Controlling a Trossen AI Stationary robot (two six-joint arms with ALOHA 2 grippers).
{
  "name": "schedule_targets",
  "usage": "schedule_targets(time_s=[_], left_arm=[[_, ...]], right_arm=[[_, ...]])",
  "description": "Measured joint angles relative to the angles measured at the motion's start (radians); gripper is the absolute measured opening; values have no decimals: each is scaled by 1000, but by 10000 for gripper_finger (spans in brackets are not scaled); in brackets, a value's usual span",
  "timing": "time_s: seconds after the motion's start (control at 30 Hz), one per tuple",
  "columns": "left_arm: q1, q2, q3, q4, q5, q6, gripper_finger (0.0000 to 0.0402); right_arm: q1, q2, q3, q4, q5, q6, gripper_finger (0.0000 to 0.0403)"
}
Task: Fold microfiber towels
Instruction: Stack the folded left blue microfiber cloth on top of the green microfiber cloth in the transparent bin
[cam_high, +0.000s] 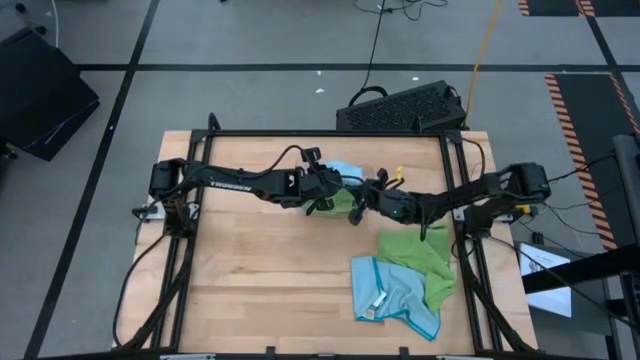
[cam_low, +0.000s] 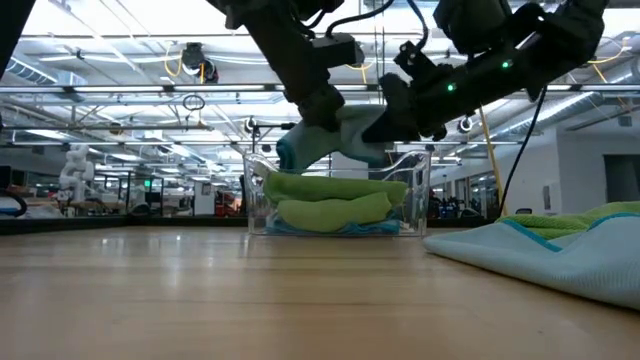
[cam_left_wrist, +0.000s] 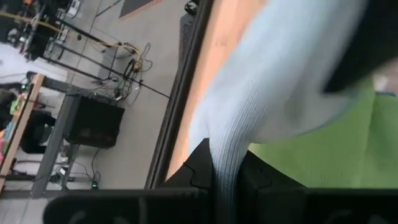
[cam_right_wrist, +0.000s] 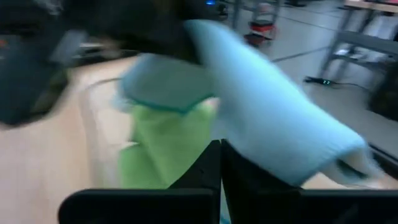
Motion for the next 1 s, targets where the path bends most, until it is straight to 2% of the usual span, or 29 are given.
schedule_targets(time_s=[0.4,0.57,1.0], left_arm=[[8,0,0,-31,54,56,32],[21,5,0,-11,138,93,33],[22,61,0,-3,140,115,35]], right_arm=[[-85,-23,0,-38,50,-1,1],[-117,-35,0,-39,56,-19,0],[-161,-41,0,-61,21,-35,0]])
